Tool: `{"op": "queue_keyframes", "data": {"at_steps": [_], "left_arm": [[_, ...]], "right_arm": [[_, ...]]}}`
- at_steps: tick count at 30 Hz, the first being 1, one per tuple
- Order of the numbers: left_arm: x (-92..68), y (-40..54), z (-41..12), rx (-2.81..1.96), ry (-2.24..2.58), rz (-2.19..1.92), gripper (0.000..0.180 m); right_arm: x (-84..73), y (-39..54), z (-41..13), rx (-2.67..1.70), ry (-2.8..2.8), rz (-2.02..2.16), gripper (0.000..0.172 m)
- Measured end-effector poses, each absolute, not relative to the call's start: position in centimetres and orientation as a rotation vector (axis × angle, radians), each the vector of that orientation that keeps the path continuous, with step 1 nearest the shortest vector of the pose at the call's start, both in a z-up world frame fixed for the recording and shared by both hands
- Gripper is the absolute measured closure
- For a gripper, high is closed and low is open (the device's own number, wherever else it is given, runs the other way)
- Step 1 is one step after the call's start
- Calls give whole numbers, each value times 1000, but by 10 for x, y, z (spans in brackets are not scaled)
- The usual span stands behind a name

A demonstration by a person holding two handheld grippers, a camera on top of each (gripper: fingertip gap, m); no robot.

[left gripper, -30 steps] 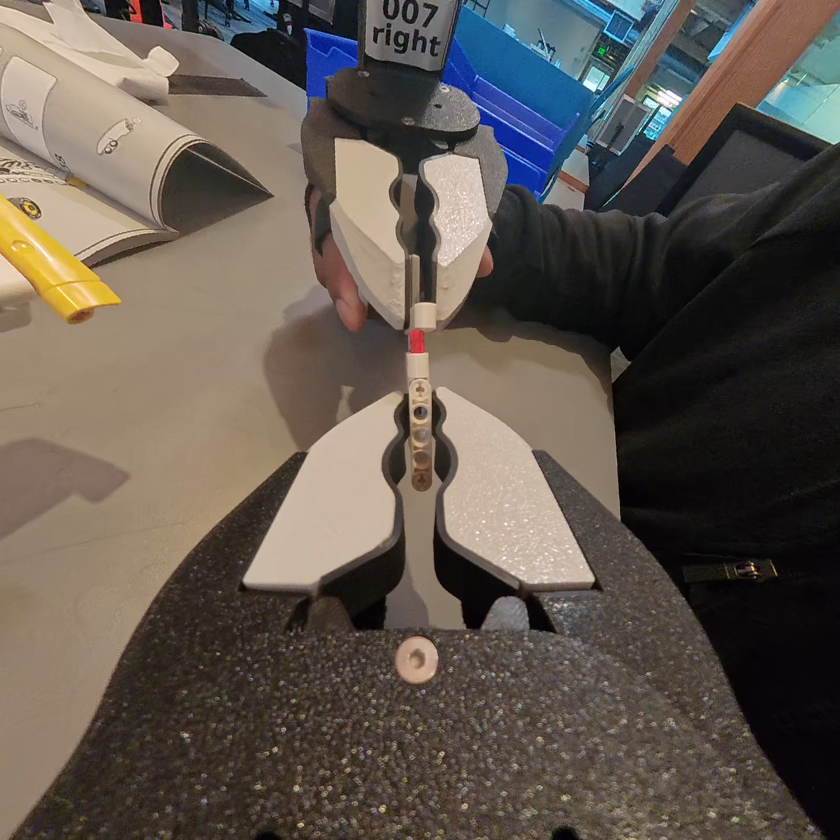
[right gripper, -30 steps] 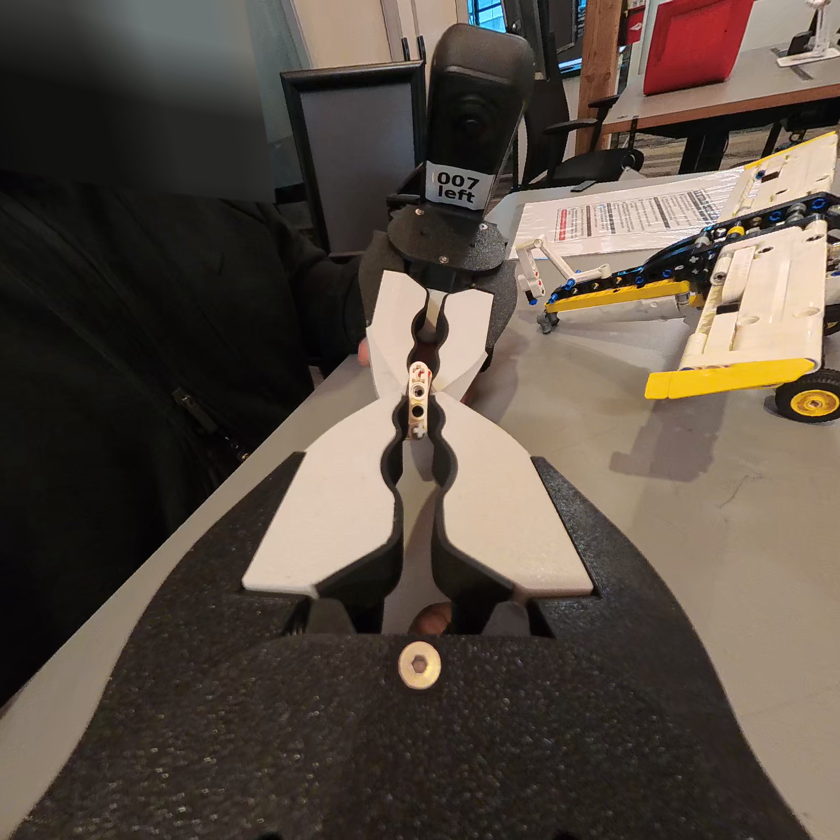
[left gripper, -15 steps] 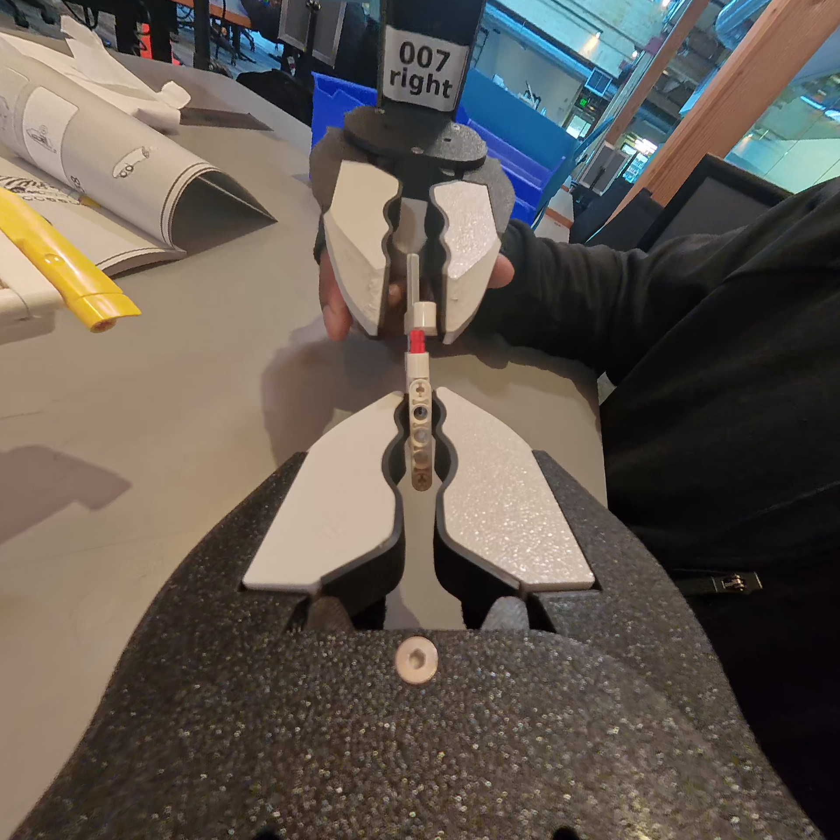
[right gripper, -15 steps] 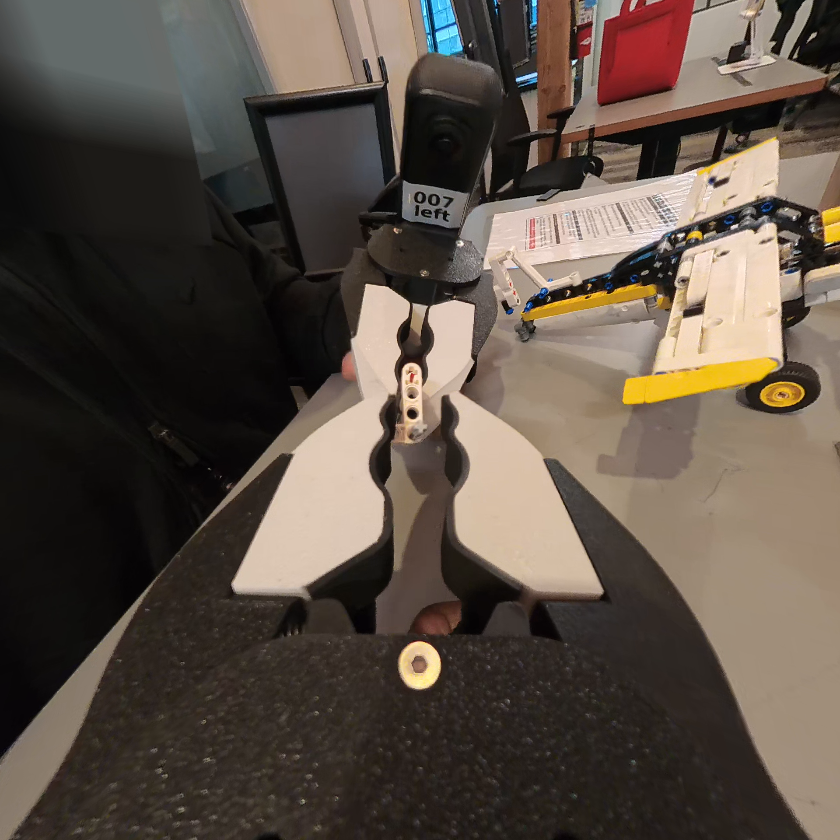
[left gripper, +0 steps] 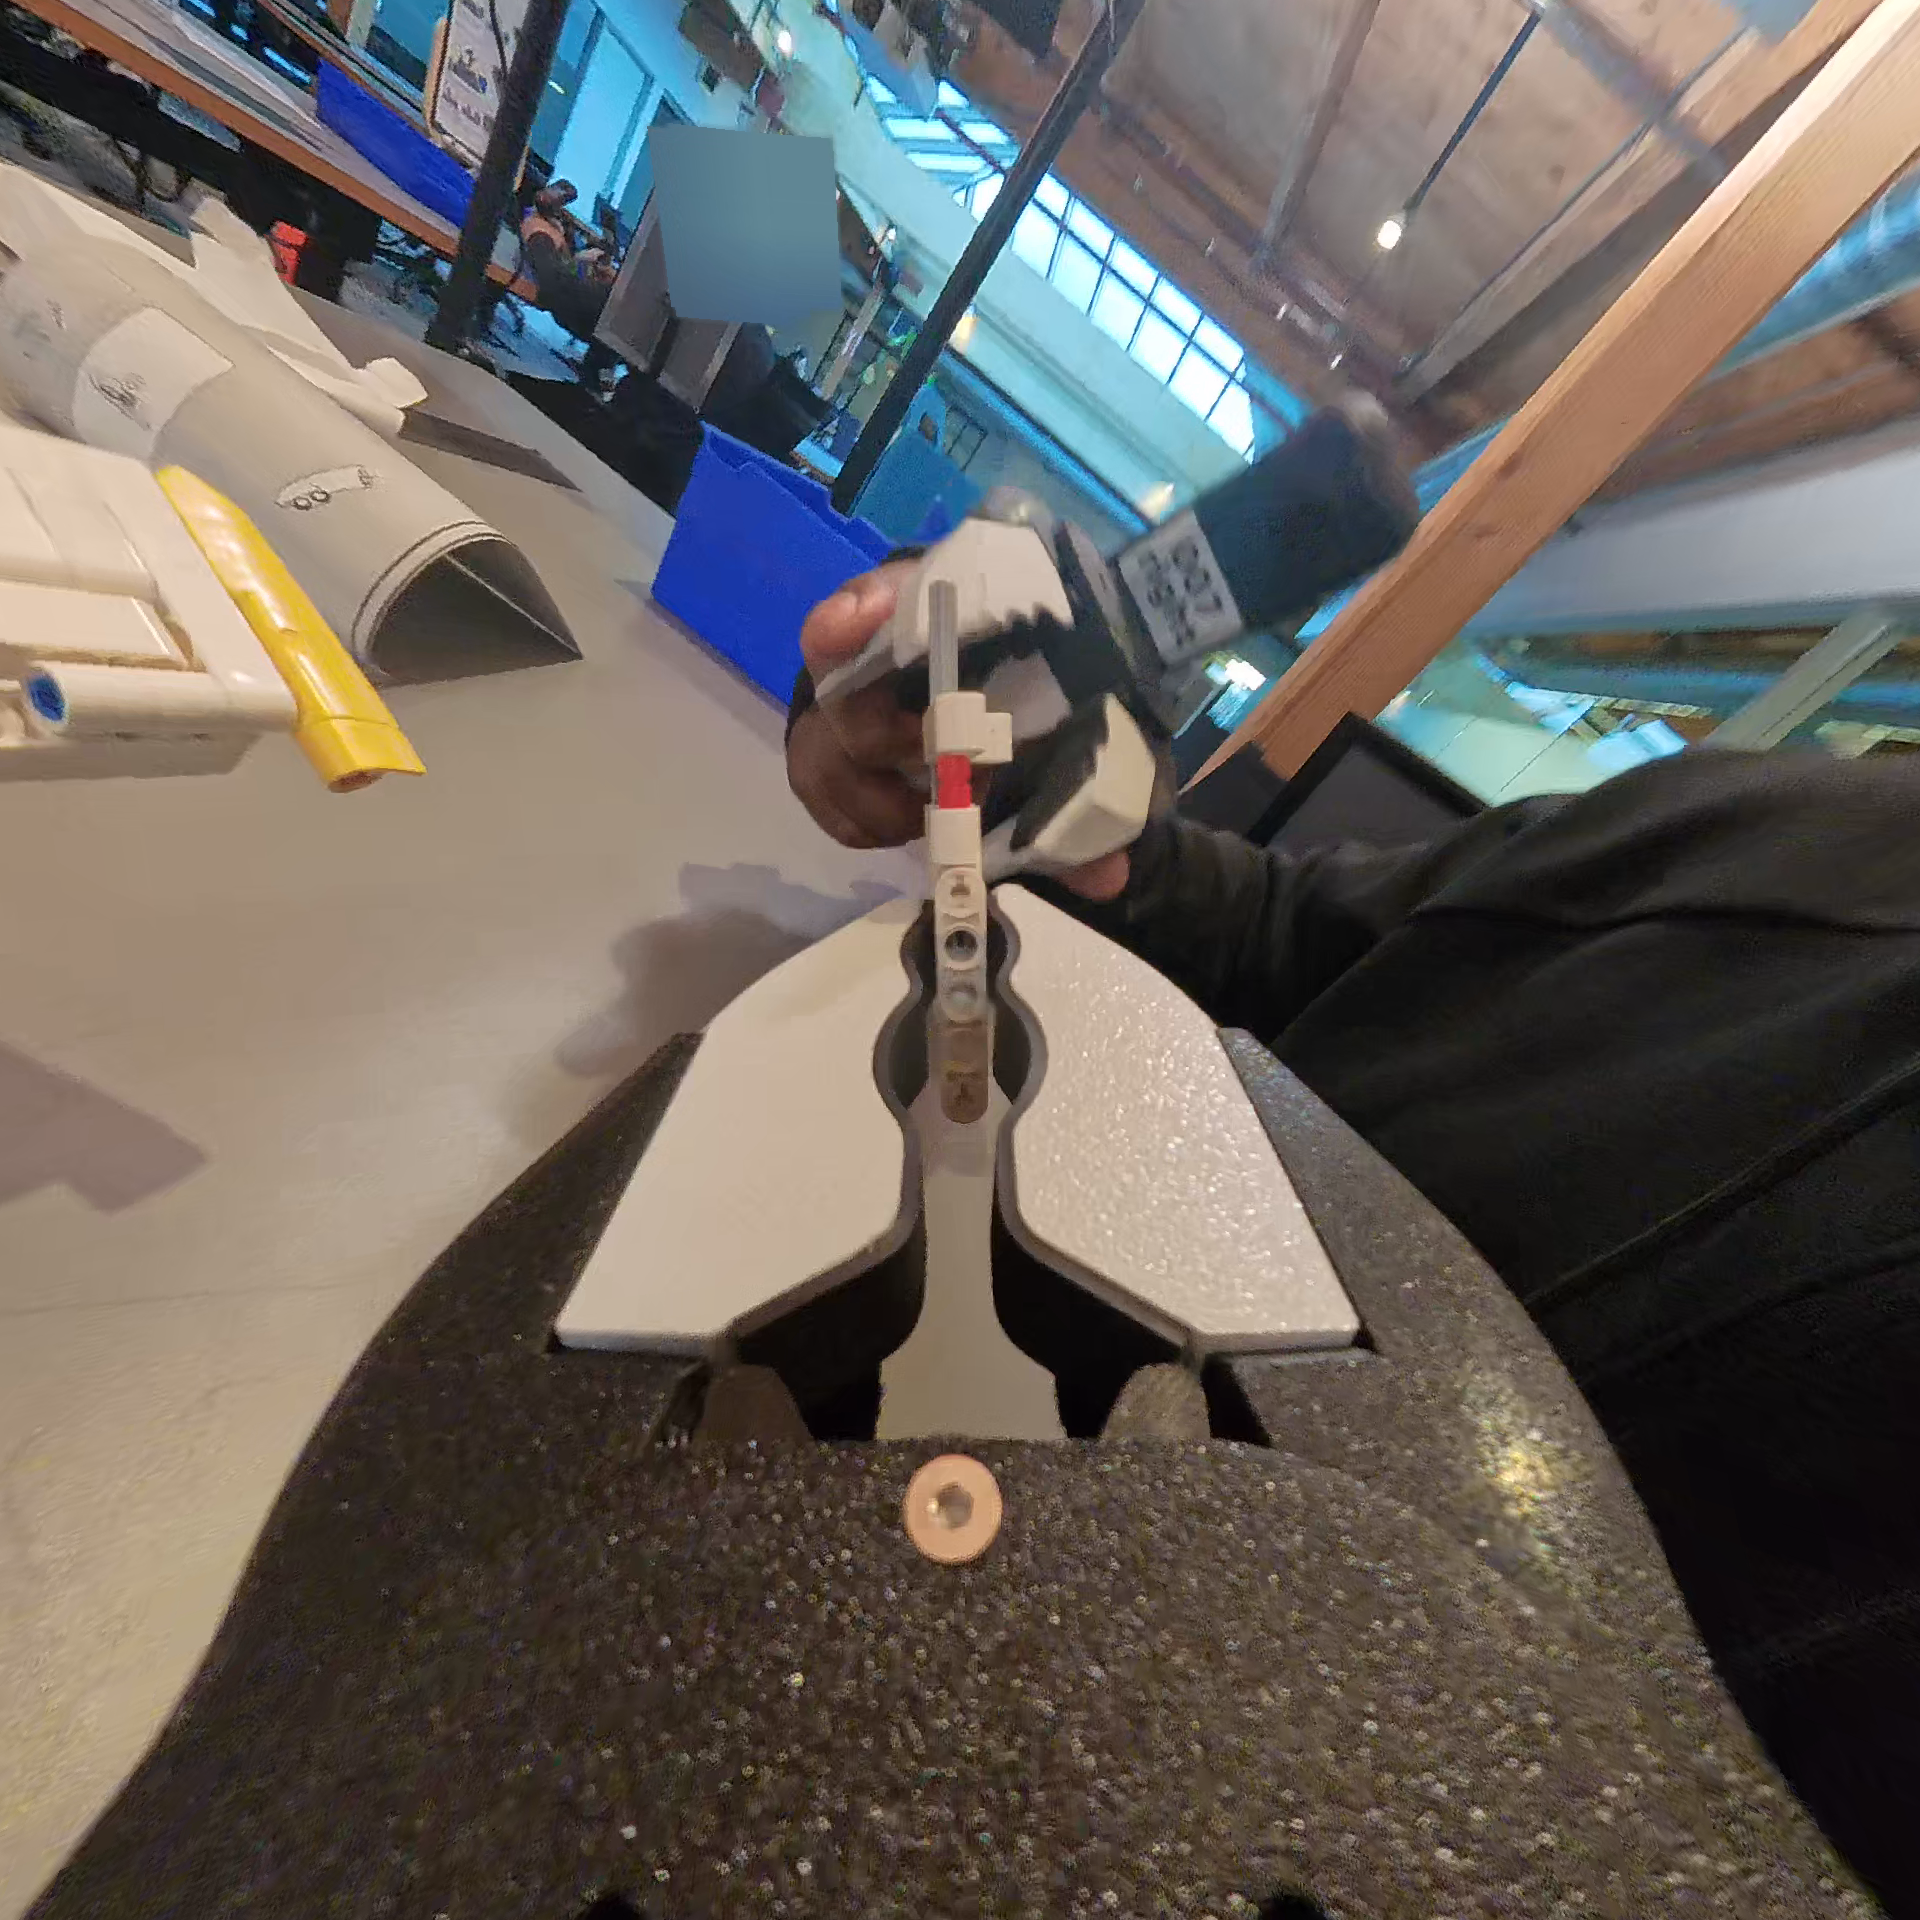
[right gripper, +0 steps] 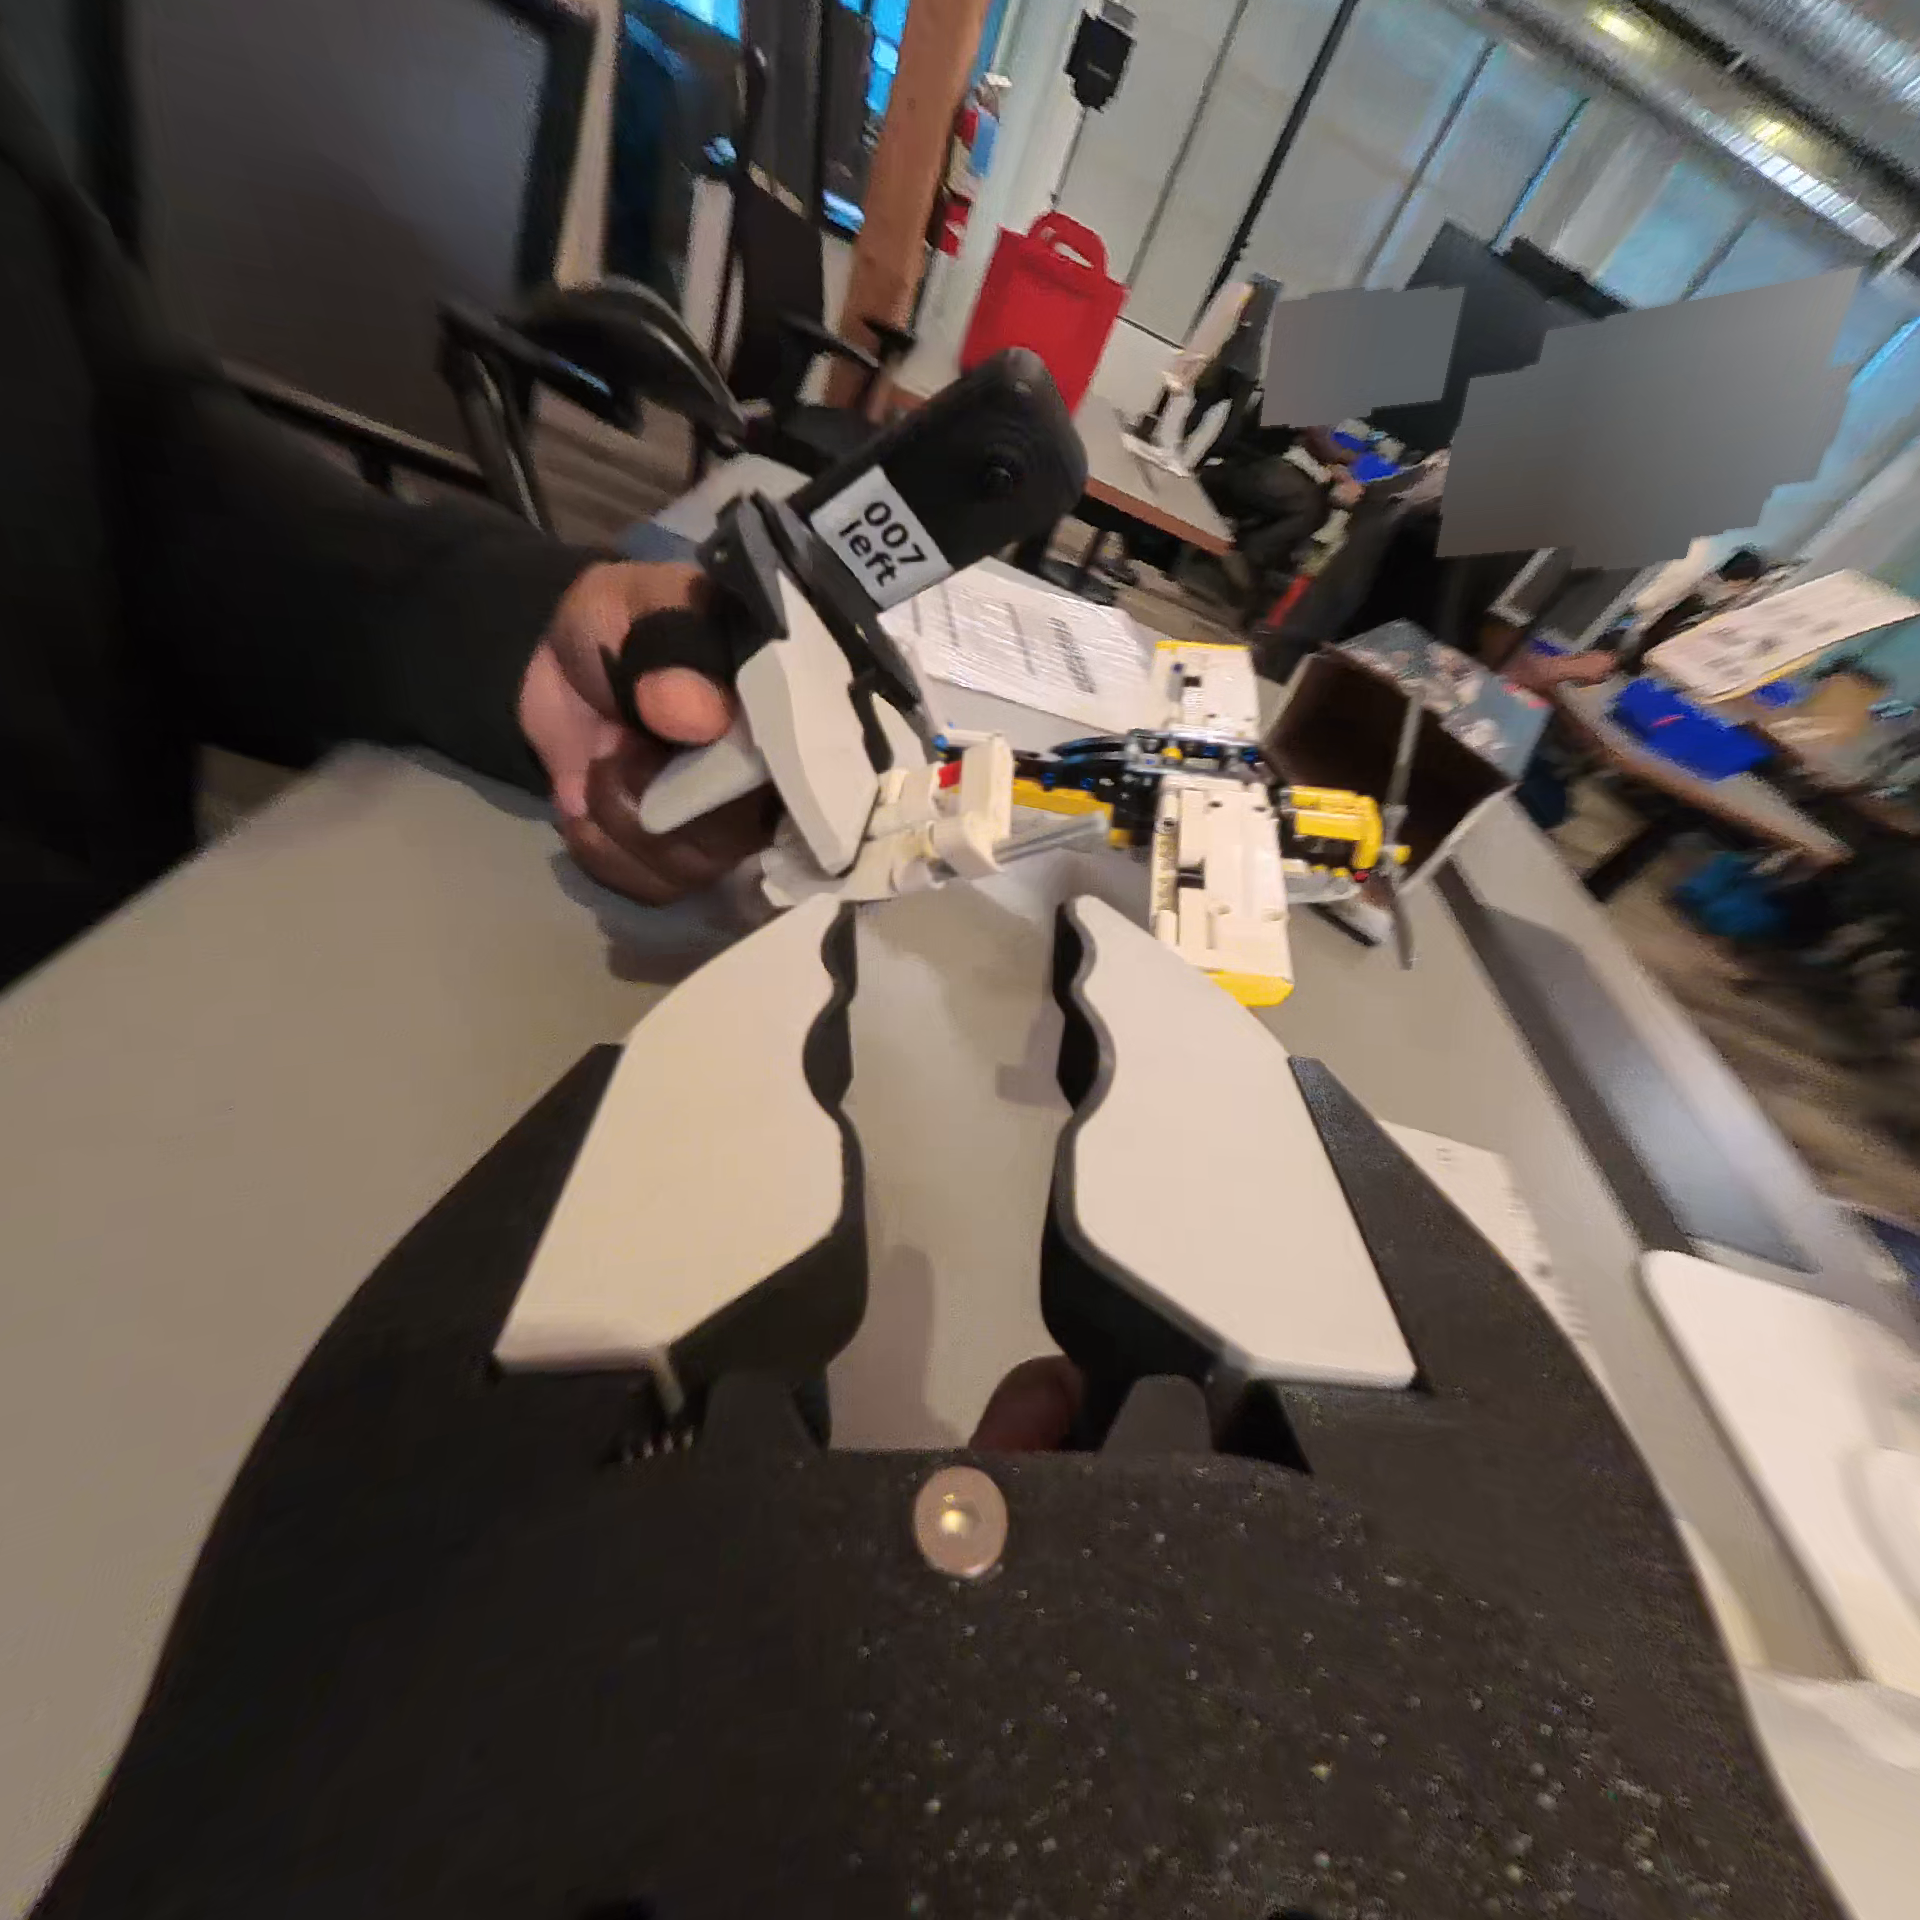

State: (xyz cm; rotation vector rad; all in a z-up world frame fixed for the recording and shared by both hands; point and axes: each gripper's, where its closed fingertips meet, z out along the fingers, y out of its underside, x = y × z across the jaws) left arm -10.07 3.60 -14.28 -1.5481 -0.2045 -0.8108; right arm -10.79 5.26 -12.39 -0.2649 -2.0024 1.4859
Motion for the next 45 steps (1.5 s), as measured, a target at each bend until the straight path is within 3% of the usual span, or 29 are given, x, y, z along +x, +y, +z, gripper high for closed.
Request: {"op": "queue_keyframes", "data": {"at_steps": [6, 14, 45], "left_arm": [[-103, 39, -135, -1443, -290, -969, 173], [-107, 41, -132, -1377, -353, -1047, 173], [-88, 40, -138, -1470, -258, -1098, 172]], "right_arm": [[-113, 43, -126, -101, -1824, 1170, 122], [-119, 37, -129, -96, -1706, 1103, 104], [-107, 27, -132, 28, -1689, 1158, 111]]}}
